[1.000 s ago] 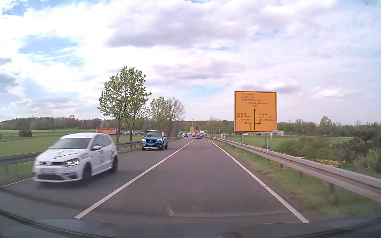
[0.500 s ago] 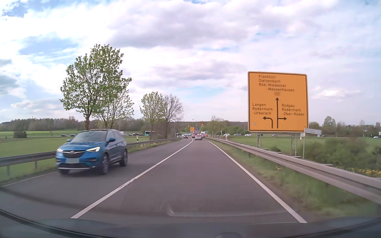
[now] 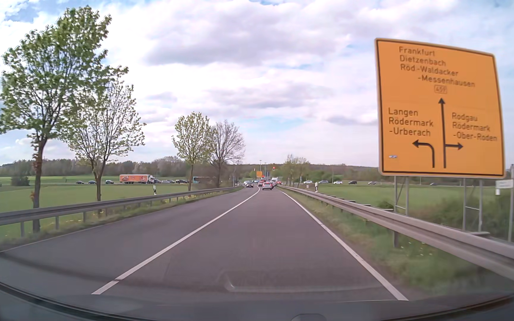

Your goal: Follow the waypoints while adhering to traffic rules and regulations

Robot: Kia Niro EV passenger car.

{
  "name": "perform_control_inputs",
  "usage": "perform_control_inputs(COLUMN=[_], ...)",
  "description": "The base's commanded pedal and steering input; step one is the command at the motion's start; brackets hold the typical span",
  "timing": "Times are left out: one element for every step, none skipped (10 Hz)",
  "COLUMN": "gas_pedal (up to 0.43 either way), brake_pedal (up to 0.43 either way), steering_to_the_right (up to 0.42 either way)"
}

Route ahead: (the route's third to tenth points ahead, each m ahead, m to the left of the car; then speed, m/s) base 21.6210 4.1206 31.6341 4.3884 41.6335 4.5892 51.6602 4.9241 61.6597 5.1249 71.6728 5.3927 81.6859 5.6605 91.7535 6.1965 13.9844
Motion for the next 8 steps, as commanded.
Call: perform_control_inputs(gas_pedal=[0.000,0.000,0.000,0.000,0.000,0.000,0.000,0.000], brake_pedal=[0.274,0.274,0.268,0.274,0.274,0.274,0.274,0.268], steering_to_the_right=[-0.002,-0.002,-0.002,-0.003,-0.003,-0.003,-0.003,-0.003])
